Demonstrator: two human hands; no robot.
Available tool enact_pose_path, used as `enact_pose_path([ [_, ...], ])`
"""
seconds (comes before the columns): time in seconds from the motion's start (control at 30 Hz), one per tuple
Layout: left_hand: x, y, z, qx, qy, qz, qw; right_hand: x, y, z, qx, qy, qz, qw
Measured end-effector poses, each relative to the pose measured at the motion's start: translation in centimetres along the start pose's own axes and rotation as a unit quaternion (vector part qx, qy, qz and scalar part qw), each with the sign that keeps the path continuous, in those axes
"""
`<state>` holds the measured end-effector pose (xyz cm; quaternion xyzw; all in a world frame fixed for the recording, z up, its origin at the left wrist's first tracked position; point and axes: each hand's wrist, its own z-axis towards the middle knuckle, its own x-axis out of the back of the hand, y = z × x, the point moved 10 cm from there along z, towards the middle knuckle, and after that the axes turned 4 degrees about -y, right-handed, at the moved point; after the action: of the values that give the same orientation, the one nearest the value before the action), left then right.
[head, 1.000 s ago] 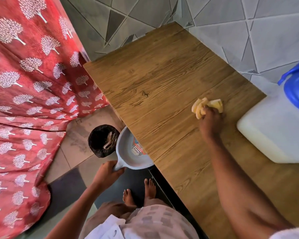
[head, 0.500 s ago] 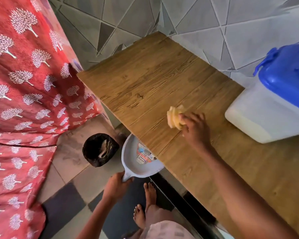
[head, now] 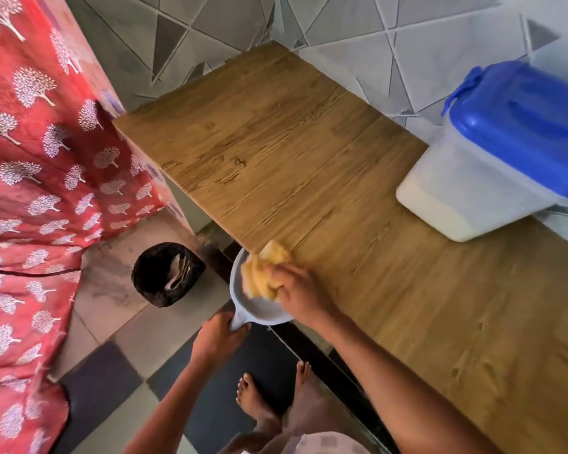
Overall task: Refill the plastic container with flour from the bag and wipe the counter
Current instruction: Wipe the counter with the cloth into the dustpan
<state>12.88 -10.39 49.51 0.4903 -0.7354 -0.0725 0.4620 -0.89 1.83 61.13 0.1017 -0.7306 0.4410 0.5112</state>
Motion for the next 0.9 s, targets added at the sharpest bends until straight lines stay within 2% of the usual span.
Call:
enact_pose_path([
  [0.07,-0.5,0.4,-0.4,-0.008,0.001,0.006,1.000,-0.6,-1.6,-1.2,0.033,-0.027,0.050,0.998],
  [0.17,-1.5,0.7,-1.1,-0.005,0.004,0.026,1.000,4.7,0.4,-2.2,0.058,0.060,0.030,0.996],
  [0.23,-2.2,0.8,-1.6,-0.001,0.008,0.029,1.000,10.1,4.2,-2.4,0.029,0.142,-0.046,0.988],
  [0.3,-3.0,1.4,-2.3,-0.006,0.009,0.032,0.999,15.9,9.6,-2.6,-0.041,0.198,-0.169,0.965],
  [0.37,-4.0,2.2,-3.1,-0.008,0.003,0.028,1.000,19.2,16.5,-2.6,-0.135,0.178,-0.245,0.943],
  [0.43,-5.0,2.5,-4.1,0.001,0.005,0.018,1.000,19.2,22.3,-3.0,-0.199,0.153,-0.256,0.933],
  [0.53,-6.1,3.0,-5.5,0.017,0.020,0.017,0.999,14.2,23.8,-3.9,-0.214,0.119,-0.267,0.932],
  [0.6,-6.9,3.6,-6.6,0.031,0.029,0.028,0.999,10.3,19.9,-5.1,-0.178,0.113,-0.234,0.949],
  [0.7,-8.1,4.0,-8.0,0.041,0.043,0.032,0.998,5.3,10.2,-7.7,-0.021,0.096,-0.112,0.989],
  [0.77,-9.0,3.9,-8.7,0.051,0.046,0.025,0.997,2.5,5.9,-9.5,0.062,0.014,-0.013,0.998],
  [0.83,-9.9,4.0,-9.1,0.051,0.045,0.028,0.997,2.3,5.6,-10.6,0.059,-0.033,0.081,0.994],
  [0.9,-10.4,4.4,-9.6,0.044,0.052,0.033,0.997,5.5,7.3,-11.3,0.035,0.016,0.141,0.989],
])
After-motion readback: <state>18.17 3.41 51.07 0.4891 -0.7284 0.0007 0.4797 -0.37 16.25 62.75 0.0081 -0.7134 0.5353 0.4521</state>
